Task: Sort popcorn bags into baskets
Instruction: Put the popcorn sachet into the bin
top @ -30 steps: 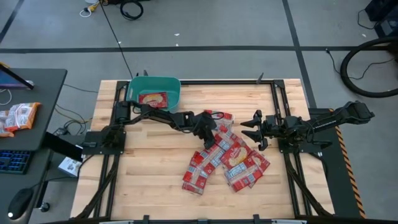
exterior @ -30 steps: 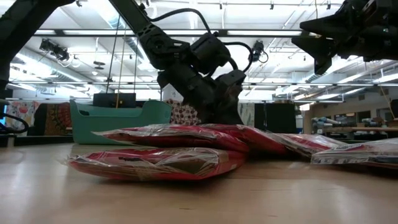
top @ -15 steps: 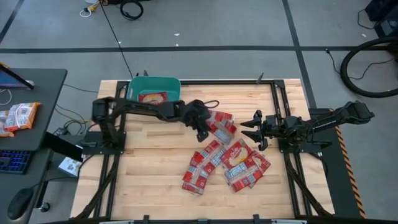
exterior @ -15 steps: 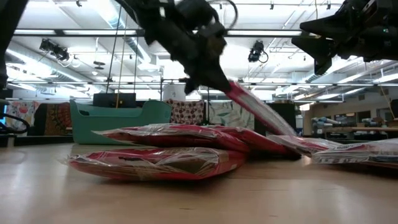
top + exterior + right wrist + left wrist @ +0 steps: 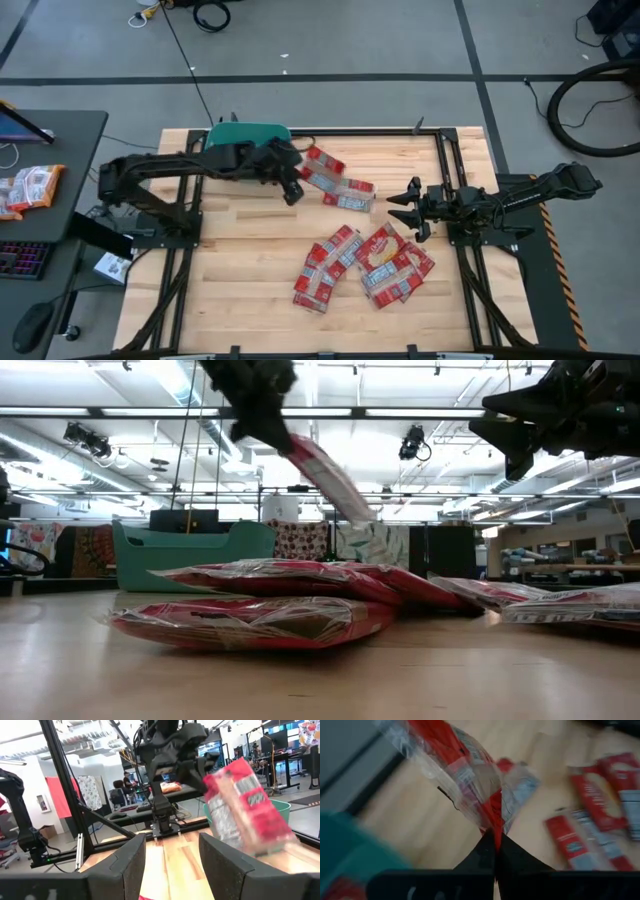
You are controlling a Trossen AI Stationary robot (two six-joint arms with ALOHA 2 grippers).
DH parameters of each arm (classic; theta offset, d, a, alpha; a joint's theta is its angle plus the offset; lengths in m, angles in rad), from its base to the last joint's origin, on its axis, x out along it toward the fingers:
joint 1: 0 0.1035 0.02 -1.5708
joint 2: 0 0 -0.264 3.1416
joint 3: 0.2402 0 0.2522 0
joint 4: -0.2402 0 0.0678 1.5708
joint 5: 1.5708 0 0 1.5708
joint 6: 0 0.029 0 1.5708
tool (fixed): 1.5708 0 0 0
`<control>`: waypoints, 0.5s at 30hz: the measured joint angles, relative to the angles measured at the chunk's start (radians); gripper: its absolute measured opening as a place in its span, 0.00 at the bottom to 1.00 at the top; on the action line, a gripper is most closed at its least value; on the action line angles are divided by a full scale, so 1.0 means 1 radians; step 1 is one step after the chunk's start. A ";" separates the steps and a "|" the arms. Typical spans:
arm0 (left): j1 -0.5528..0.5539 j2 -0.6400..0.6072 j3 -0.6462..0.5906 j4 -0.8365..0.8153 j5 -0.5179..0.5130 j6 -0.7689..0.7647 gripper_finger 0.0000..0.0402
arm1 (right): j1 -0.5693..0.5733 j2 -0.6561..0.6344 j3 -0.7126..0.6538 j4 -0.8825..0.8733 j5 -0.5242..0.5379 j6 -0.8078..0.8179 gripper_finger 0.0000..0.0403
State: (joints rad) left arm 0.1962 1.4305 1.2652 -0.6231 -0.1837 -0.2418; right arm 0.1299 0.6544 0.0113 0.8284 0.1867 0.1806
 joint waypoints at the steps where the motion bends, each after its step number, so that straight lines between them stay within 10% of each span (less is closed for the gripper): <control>1: 0.007 -0.021 0.000 -0.020 -0.020 0.000 0.00 | 0.000 0.000 0.000 0.002 0.000 0.000 0.47; 15: 0.135 -0.227 0.000 -0.249 -0.164 -0.008 0.01 | 0.000 0.003 0.000 0.001 0.001 0.003 0.47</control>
State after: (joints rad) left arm 0.3310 1.2039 1.2652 -0.8718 -0.3477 -0.2493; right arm 0.1299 0.6572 0.0113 0.8290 0.1875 0.1833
